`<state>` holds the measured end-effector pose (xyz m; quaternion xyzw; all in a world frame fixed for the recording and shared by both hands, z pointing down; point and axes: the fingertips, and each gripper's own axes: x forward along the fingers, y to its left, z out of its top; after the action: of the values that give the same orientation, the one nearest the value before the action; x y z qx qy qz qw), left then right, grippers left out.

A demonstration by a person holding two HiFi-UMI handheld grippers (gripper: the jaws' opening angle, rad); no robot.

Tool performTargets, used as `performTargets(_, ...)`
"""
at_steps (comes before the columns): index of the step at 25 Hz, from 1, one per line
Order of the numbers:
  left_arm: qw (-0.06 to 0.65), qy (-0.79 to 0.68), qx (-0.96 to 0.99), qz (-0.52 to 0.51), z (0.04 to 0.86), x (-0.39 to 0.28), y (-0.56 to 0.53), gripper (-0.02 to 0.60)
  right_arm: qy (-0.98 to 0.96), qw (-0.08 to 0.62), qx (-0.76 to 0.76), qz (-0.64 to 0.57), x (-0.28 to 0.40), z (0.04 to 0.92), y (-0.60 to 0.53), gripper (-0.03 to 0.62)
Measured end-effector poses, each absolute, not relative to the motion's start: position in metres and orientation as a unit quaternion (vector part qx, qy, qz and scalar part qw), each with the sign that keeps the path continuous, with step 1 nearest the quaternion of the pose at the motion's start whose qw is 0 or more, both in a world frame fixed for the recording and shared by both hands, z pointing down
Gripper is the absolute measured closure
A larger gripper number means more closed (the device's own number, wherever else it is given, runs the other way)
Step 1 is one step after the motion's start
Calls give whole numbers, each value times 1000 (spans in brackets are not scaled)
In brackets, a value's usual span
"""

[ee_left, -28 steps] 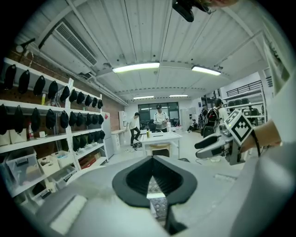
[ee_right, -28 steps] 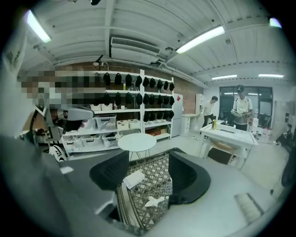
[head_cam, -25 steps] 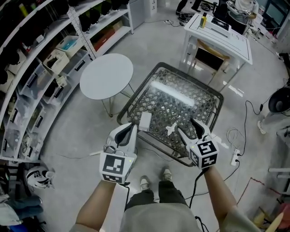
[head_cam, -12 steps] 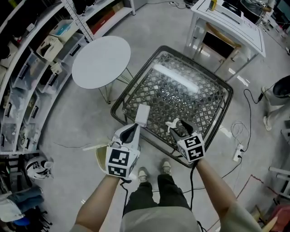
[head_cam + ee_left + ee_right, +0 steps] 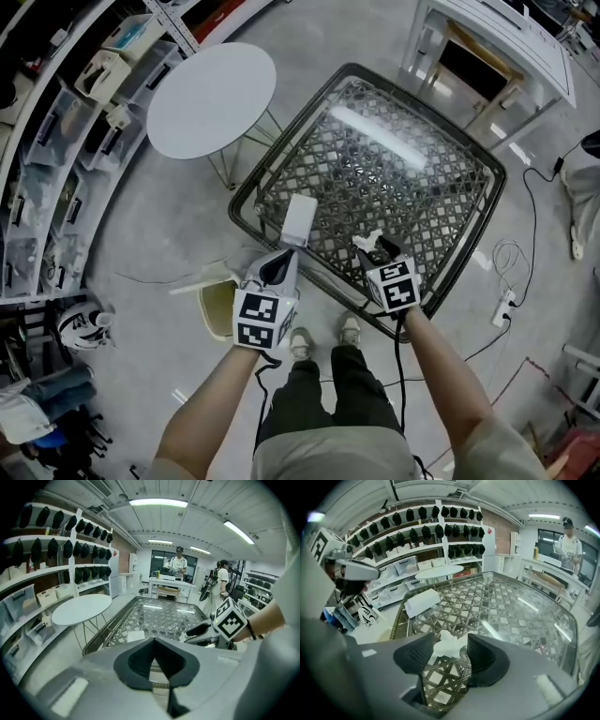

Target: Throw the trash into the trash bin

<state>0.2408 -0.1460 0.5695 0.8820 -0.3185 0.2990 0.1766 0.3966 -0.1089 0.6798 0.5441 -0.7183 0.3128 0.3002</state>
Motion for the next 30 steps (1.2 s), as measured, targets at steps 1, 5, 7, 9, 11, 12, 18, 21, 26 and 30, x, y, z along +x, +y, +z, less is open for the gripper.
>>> performTargets(1,180,-320,880,302,574,240,-144,579,-716,305,543,316,398,687,-108,365)
performTargets(5,184,-328,872,312,583,233,-139,580,-713,309,537,329,396,700,-106,379)
performTargets(7,186,-333,870,313,585,230,-138,580,-712,310,536,330,395,703,-106,399)
performTargets(9,189,-332,869,313,587,231,-136,580,-713,313,535,328,395,705,-105,435)
performTargets(11,190,-330,870,313,590,232,-132,580,-713,312,536,327,396,707,-103,470)
performTargets(12,191,-330,870,312,591,232,-130,580,-712,309,537,329,396,708,-102,485)
performTargets(18,188,-333,871,309,585,233,-123,580,-709,301,544,333,409,700,-95,514)
performTargets(21,185,-338,871,305,577,228,-121,580,-711,297,547,326,414,685,-93,519)
performTargets(26,176,-356,872,286,549,211,-123,580,-726,284,549,300,413,636,-97,522)
performTargets(30,169,-376,870,270,520,185,-124,580,-744,260,549,278,402,581,-105,522)
